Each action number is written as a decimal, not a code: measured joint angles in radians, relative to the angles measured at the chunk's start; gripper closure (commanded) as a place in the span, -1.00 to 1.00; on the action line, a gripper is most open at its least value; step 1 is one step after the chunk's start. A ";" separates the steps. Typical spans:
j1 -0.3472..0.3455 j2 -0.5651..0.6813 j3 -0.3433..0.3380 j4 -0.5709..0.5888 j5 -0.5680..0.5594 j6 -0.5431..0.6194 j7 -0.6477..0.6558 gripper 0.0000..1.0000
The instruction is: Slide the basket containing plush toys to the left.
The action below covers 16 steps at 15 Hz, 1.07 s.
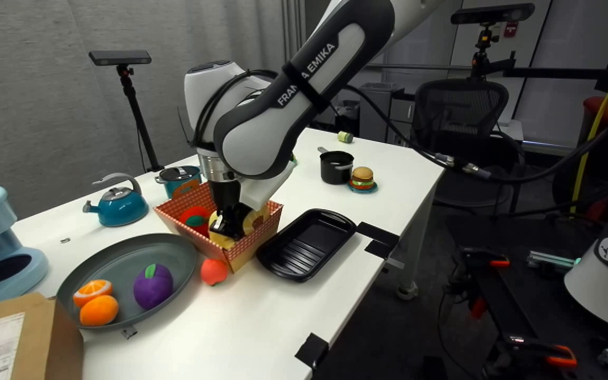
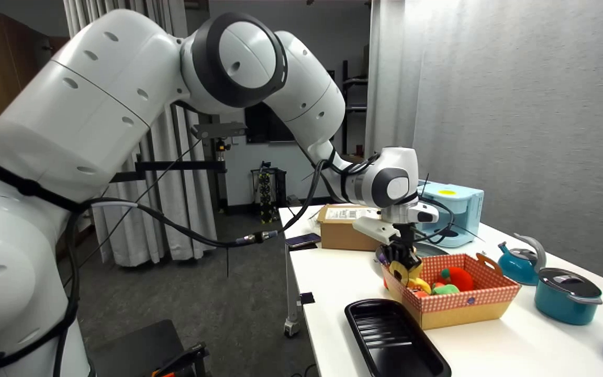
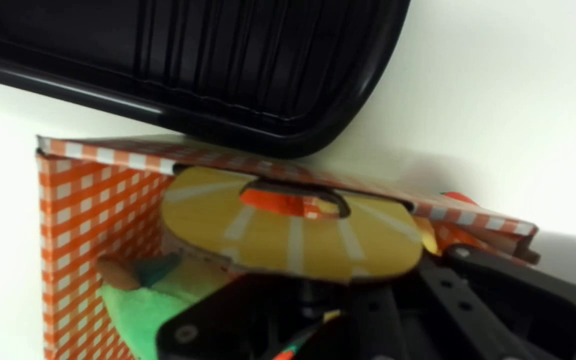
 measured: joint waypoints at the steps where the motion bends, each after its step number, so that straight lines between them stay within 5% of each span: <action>1: -0.003 -0.012 0.009 -0.009 0.003 0.004 -0.015 1.00; 16: -0.009 -0.196 0.095 -0.189 0.058 0.025 -0.153 1.00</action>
